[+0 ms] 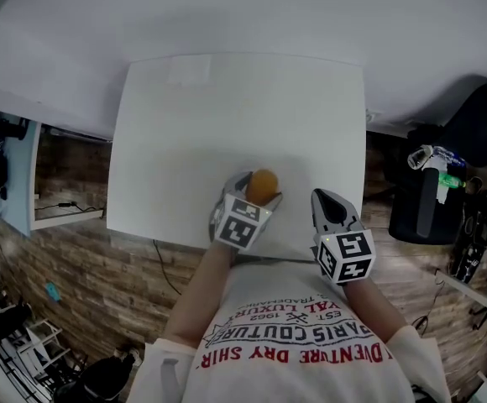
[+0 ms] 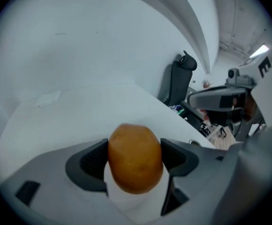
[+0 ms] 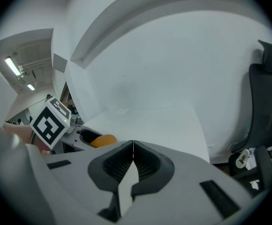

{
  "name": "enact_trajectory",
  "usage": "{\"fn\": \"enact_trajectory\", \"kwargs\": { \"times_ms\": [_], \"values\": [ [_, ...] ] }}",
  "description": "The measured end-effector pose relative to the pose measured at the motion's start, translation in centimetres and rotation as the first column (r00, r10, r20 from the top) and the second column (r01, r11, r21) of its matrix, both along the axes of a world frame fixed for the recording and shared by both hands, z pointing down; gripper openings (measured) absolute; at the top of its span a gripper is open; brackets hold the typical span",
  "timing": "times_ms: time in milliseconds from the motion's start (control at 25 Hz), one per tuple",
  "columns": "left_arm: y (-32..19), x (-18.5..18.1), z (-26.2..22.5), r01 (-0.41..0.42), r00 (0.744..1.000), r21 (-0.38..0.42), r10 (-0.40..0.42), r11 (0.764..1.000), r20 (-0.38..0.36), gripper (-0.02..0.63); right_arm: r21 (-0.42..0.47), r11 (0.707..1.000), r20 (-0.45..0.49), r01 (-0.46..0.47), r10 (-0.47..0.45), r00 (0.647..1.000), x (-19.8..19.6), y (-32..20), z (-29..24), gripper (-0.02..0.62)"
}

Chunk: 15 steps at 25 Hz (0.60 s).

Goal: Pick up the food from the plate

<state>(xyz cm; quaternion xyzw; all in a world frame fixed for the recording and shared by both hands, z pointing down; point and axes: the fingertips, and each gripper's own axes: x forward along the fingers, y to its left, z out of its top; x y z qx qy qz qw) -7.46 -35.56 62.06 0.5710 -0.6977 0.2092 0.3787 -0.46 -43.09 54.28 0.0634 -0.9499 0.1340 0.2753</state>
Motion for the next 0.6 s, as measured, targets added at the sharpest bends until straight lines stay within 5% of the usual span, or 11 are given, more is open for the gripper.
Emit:
{"fn": "enact_trajectory", "kwargs": {
  "times_ms": [200,600],
  "values": [
    [-0.6,-1.0,-6.5,-0.003,0.998,0.185,-0.008,0.983,0.061,0.354,0.006,0.999,0.036,-0.039,0.039,0.999,-0.7,0.2,-1.8,0.013],
    [2.1,-5.0,-20.0,-0.002,0.963,0.503,-0.133,0.864,0.233,0.354,0.081,0.995,0.224,-0.054,0.034,0.974,-4.2,2.8,-9.3,0.012]
  ]
}}
